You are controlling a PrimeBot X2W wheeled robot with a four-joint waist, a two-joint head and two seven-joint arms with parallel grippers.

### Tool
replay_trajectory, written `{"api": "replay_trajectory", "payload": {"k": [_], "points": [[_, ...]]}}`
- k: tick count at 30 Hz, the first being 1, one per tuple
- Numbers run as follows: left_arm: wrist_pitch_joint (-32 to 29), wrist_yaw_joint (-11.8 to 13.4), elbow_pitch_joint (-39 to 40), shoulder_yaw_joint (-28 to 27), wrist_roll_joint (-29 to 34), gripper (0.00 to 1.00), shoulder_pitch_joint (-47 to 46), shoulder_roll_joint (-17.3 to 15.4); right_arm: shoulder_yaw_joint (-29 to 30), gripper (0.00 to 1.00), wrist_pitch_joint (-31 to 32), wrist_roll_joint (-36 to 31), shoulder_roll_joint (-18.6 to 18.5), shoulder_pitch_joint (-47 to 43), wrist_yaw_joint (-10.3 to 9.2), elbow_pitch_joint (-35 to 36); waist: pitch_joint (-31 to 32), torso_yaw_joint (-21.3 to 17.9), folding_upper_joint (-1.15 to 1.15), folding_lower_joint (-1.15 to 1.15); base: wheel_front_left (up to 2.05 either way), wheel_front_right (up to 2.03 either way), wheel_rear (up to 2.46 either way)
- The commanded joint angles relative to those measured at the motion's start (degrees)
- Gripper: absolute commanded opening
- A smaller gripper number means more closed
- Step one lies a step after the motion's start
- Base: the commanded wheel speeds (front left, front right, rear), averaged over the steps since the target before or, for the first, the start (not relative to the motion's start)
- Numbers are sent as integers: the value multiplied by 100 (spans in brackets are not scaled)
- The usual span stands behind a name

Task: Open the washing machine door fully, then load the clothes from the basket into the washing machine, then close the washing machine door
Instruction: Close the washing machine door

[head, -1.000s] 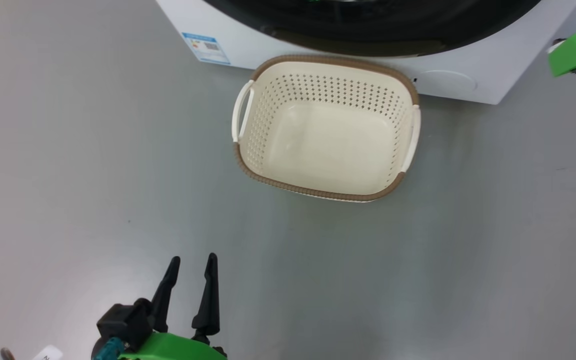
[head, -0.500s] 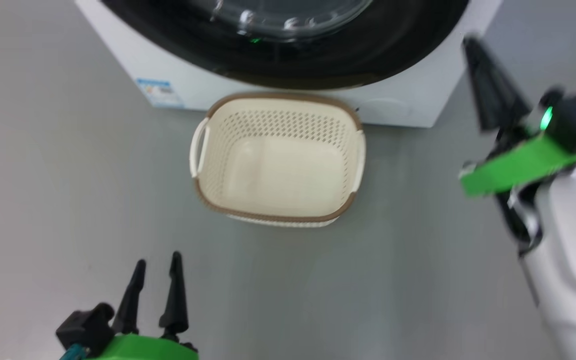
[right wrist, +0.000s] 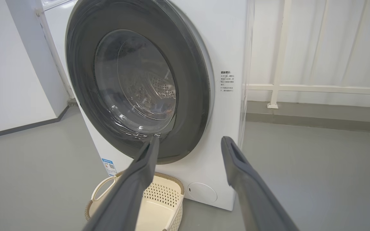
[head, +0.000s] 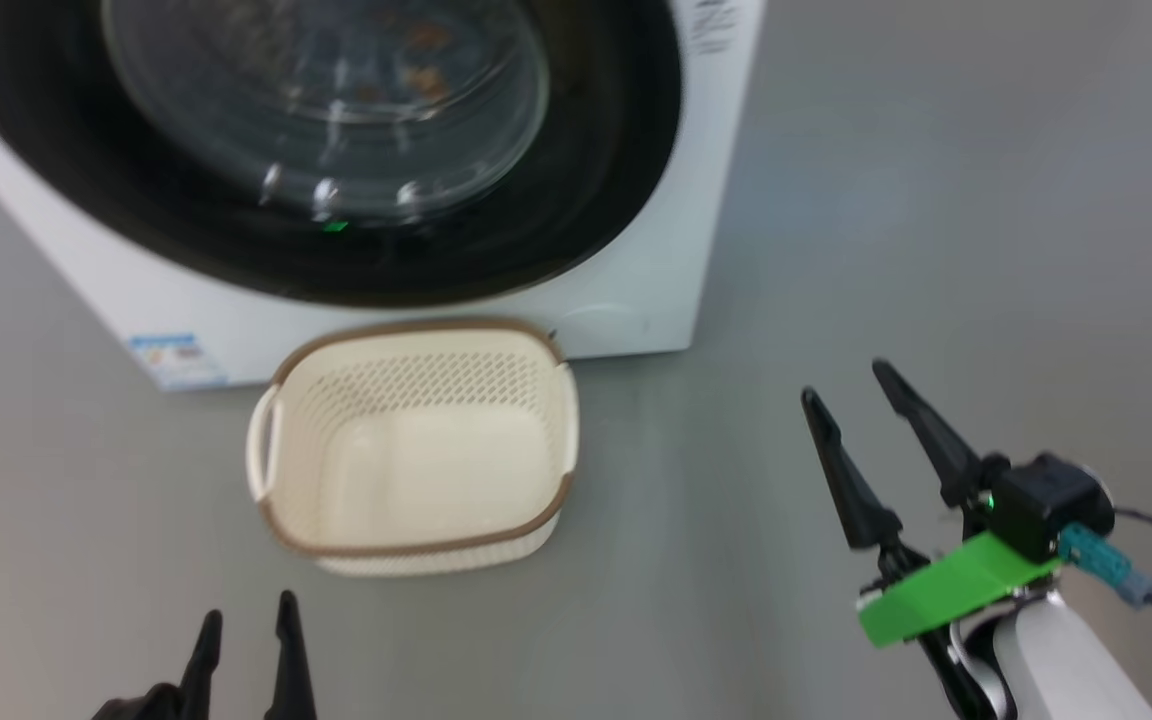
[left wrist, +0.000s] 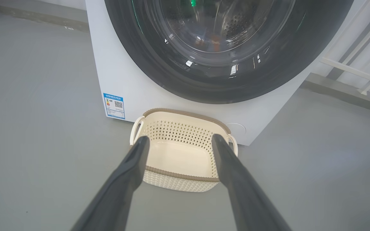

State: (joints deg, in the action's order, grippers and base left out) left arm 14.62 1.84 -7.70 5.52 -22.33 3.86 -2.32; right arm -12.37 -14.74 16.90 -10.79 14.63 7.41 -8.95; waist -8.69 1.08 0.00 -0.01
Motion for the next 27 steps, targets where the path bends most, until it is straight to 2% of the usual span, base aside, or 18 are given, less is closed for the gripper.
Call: {"api": "replay_trajectory", "payload": {"k": [1, 6, 15, 27], "points": [[38, 67, 112, -244, 42, 100, -3, -55, -87, 100, -26, 35, 21, -169, 8, 188, 675, -729, 0, 1, 0, 0, 0], [38, 139, 175, -289, 28, 100, 95, -55, 146, 100, -26, -19, 15, -629, 8, 238, 780, -851, 0, 1, 0, 0, 0], [38, 161, 145, -260, 61, 100, 243, -55, 626, 100, -26, -213, 260, -1371, 8, 340, 946, -810, 0, 1, 0, 0, 0], [38, 332, 177, -298, 313, 100, 355, -55, 775, 100, -26, -319, 389, -1545, 8, 358, 1001, -632, 0, 1, 0, 0, 0]]}}
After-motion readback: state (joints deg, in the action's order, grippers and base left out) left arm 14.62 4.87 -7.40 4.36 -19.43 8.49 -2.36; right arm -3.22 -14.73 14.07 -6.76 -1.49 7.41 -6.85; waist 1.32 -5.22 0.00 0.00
